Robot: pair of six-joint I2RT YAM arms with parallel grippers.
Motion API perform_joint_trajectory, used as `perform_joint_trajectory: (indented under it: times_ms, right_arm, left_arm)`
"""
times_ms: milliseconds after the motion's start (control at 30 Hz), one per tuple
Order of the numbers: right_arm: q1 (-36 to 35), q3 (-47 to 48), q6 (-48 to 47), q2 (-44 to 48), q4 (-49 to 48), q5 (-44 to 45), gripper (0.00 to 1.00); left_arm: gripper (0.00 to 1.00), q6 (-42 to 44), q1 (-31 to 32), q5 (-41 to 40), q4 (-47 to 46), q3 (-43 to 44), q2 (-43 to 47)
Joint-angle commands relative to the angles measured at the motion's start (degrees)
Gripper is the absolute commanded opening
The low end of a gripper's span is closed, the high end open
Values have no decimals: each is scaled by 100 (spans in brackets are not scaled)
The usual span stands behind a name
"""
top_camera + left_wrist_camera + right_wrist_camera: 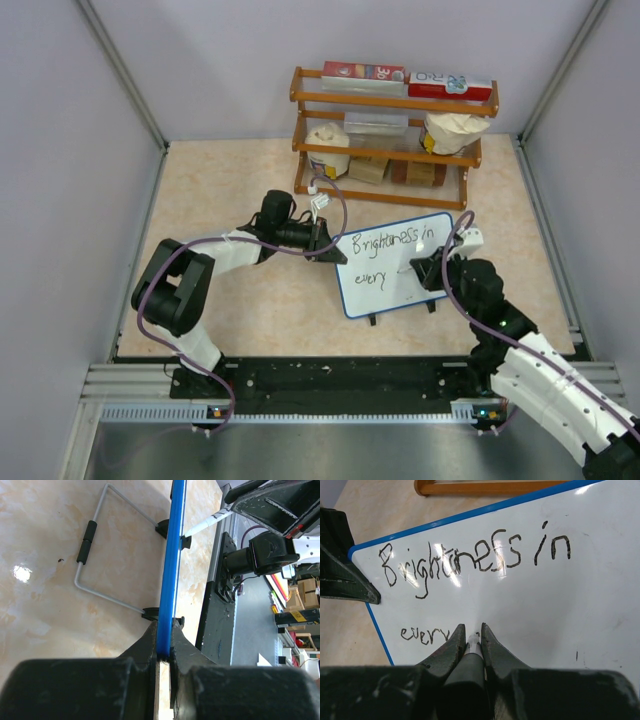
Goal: Write a sentence on the whiteboard
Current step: Write with the whiteboard marker on the whiteboard.
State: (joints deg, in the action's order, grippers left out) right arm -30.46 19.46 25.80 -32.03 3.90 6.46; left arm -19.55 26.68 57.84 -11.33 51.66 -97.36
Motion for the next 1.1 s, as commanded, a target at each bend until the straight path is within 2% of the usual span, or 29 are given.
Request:
perform_joint_trajectory:
  times_ms: [0,233,433,1067]
  right_arm:
    - [66,-92,74,-128,-188,-224,0]
    - [57,-215,171,-120,58,-268,0]
    - [57,-250,162,197,418,30,0]
    - [57,224,21,531,410,321,0]
  left_arm:
    - [0,856,101,-950,439,-95,-169]
    - [0,856,101,-950,439,-95,-169]
    - [0,848,101,-942,430,-86,-178]
    - [0,839,101,-933,421,-86,-178]
